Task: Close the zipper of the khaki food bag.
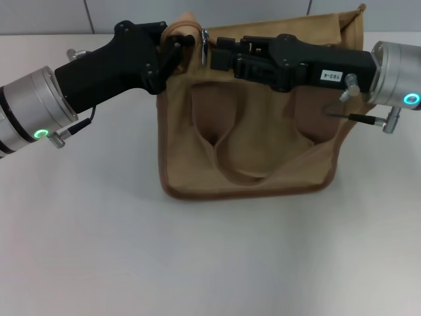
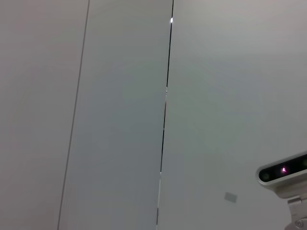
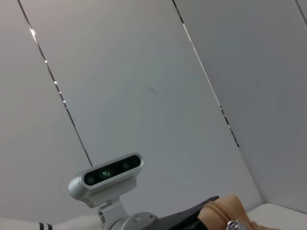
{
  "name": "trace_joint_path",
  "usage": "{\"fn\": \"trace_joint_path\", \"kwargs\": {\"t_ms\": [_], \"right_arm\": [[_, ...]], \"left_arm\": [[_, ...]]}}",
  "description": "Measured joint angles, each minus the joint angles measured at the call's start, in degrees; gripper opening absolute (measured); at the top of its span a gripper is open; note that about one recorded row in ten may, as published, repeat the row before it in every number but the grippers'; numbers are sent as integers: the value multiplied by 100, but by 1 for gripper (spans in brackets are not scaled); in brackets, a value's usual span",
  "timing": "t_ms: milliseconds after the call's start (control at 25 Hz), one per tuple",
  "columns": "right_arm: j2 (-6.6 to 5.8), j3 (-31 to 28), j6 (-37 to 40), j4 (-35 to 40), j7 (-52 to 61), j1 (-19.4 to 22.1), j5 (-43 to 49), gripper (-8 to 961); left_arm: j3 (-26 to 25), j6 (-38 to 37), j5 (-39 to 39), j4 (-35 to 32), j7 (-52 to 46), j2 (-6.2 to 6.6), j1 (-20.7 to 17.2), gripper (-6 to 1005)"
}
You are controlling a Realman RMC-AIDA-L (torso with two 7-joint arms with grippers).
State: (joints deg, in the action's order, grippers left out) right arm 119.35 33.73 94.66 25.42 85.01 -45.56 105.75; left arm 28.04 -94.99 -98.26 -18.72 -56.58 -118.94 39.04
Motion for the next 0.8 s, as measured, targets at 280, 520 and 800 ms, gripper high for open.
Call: {"fn": "trace_joint_path", "kwargs": {"t_ms": [280,520,800], "right_arm": [[8,131,-245,-113,-34,-100,-21,381],[9,132,-262,-159,-69,-116,-64,380],[11,139,-346,-170,-69,-121,-87,379]], "left_arm": [[0,16,-1,32,5,-12,63,1],[-8,106,74,238,105,-18,158,1],[16,201,238,374,201,-24,183,1]]}}
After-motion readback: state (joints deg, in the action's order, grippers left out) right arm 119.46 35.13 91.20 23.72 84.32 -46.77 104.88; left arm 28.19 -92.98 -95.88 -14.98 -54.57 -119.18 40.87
